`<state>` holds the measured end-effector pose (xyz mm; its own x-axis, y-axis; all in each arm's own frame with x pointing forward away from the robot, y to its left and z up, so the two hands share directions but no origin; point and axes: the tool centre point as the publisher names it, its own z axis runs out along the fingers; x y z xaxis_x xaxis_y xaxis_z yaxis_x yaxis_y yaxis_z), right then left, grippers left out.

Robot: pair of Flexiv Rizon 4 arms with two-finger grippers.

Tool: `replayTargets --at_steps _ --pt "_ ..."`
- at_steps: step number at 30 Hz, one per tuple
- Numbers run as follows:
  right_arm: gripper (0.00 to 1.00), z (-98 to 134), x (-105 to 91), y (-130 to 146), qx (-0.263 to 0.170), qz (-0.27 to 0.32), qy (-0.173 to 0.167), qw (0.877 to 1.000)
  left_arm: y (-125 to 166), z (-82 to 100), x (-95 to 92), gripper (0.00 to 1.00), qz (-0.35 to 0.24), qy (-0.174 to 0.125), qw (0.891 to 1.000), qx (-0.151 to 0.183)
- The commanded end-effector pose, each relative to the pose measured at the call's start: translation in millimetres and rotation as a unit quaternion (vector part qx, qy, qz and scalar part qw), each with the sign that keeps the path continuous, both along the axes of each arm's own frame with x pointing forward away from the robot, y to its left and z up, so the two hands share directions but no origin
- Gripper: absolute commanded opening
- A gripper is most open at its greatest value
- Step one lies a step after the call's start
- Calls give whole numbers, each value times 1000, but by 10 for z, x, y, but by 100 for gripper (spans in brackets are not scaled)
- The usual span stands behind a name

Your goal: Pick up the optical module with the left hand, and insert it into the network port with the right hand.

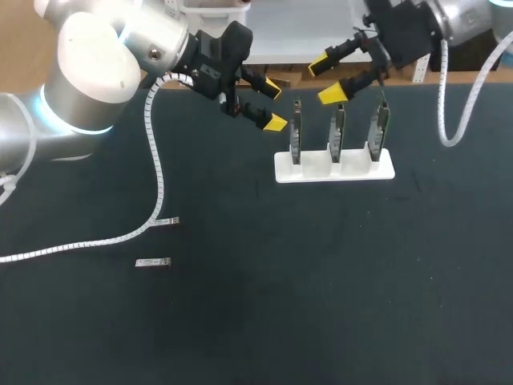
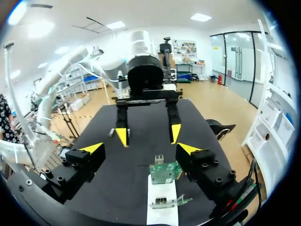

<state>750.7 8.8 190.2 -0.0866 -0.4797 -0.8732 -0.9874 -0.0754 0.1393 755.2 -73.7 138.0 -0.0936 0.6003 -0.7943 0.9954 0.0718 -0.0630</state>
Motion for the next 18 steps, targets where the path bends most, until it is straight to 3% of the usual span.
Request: replayTargets --at_steps 1,5,6,7,18 --pt "100 -26 160 -7 -3 37 12 999 -10 3 14 100 0 2 1000 2" --pt "100 -50 155 18 -14 7 -1 1000 -10 3 14 100 0 2 1000 2" --pt "13 -53 161 20 -26 -23 -21 999 -10 3 14 100 0 2 1000 2" --pt "0 -66 169 25 -27 -30 -31 999 -10 3 14 100 0 2 1000 2" --pt "0 -37 150 79 -20 -53 -50 997 -10 3 14 100 0 2 1000 2"
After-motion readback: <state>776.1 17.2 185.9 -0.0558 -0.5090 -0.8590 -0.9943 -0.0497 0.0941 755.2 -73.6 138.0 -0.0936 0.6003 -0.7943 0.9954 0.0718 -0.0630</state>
